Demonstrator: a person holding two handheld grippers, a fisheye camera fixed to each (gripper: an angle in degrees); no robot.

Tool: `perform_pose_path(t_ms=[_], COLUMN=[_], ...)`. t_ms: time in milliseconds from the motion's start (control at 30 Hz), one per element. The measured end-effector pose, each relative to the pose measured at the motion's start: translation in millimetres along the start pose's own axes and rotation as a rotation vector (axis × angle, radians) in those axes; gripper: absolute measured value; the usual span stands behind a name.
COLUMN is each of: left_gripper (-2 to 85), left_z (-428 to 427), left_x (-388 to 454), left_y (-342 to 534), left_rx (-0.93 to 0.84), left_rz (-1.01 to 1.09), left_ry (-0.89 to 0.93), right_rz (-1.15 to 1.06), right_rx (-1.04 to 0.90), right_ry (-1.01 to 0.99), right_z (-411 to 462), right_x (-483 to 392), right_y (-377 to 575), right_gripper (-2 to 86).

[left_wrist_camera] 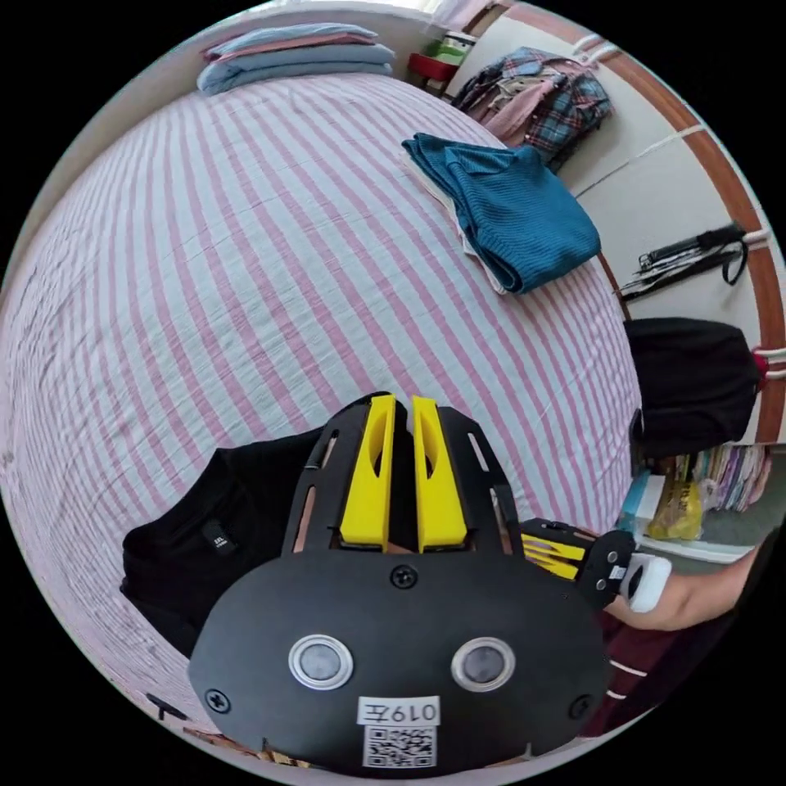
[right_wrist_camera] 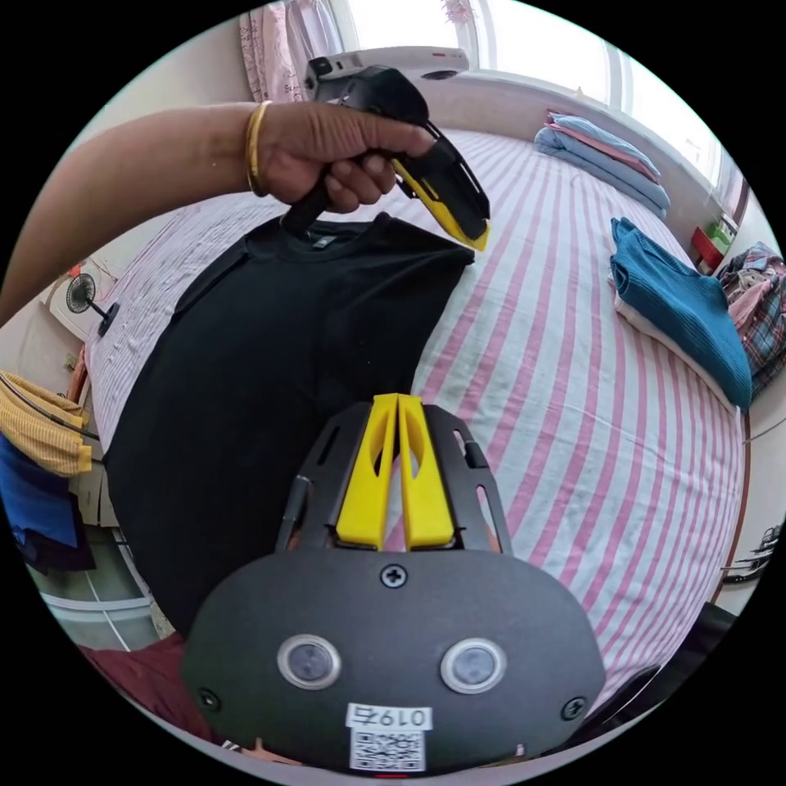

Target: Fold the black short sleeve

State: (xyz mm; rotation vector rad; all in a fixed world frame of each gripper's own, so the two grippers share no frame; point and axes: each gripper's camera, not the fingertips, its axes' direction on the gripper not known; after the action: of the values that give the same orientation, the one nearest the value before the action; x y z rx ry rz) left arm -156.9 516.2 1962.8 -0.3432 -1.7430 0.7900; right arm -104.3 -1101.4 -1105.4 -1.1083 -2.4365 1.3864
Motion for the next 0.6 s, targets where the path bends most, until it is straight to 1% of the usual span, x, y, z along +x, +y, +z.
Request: perform_pose_path(t_ms=[67,100,200,267,467,533,600], left_gripper=[1.3,1.3,1.2,1.2,1.2,1.2,1.3], left_z=[3,4,6,12,22,24,22], left_x=[-21,-24,-25,-20,-16,-17,-22], left_y=[-13,-16,-36,-52,-81,-88,-93], left_rx=[-0.025,-0.031,-0.085,-0.151,-0.250,-0.260,-0.259], left_rz=[-0.087,-0.096,-0.075,-0.024,0.042,0.068,0.062], left_ry=[0.119,0.129,0.049,-0.012,-0.084,-0.112,-0.104], right_rz=[-0.003,-0.006,-0.001,0.000,-0.003,-0.006,-0.010], right_rx=[0.000,-0.001,0.001,0.004,0.006,-0.003,-0.010], right_ry=[0.006,0.011,0.012,0.012,0.013,0.018,0.022], right_z=[3,4,8,10,16,18,21], right_x=[3,5,13,17,33,38,43], right_y=[-1,-3,-5,-6,-12,-16,-19], right_gripper=[-0.6,-0.6,-0.6,-0.6,-0.6,-0.6,-0.7])
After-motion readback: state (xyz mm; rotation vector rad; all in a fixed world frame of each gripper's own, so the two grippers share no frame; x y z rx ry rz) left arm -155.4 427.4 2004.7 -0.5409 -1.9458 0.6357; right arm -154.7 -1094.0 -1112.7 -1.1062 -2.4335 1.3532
